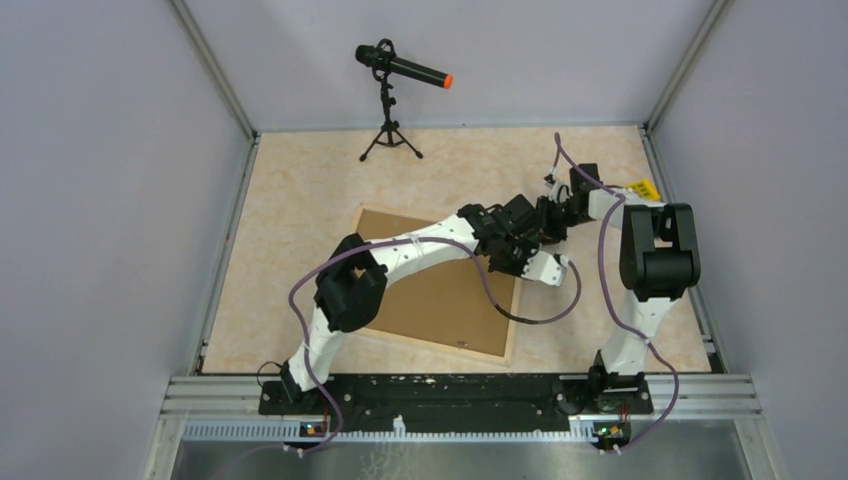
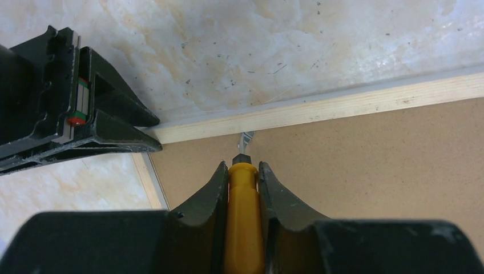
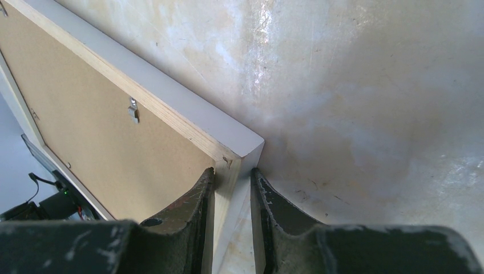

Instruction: Take the photo out of the frame

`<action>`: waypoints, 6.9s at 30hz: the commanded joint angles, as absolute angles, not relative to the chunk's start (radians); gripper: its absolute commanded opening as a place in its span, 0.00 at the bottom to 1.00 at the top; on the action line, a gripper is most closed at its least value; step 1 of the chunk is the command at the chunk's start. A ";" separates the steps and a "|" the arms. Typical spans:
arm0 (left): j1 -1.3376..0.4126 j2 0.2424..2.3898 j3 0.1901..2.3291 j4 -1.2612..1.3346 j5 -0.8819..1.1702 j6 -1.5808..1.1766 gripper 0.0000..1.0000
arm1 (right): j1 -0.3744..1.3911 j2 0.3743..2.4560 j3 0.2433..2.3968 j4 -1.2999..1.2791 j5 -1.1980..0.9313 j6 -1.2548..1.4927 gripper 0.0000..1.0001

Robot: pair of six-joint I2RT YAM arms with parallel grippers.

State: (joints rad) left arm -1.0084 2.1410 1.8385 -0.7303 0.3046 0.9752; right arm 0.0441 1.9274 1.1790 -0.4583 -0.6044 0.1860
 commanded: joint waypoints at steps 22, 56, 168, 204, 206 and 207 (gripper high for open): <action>-1.053 2.149 1.860 -1.052 0.135 1.238 0.00 | 0.063 1.996 1.182 -0.405 -0.459 0.138 0.12; -0.872 1.947 1.831 -0.996 0.220 0.885 0.00 | 0.045 1.827 1.234 -0.467 -0.672 0.021 0.38; -1.144 1.568 0.934 -0.470 0.141 0.523 0.00 | -0.187 1.624 1.280 -0.796 -0.640 -0.209 0.66; -1.060 1.381 1.077 -0.338 -0.065 0.531 0.44 | -0.097 1.639 0.570 0.104 -1.353 0.871 0.00; -1.074 1.336 1.031 -0.314 -0.111 0.558 0.63 | -0.097 1.628 0.565 0.084 -1.348 0.866 0.00; -1.085 1.321 1.009 -0.300 -0.138 0.566 0.67 | -0.097 1.623 0.560 0.088 -1.344 0.876 0.00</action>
State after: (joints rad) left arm -1.0653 1.4174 1.0710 -0.4484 0.0032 0.5156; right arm -0.1059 1.6543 0.5724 0.0460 -1.2800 0.7643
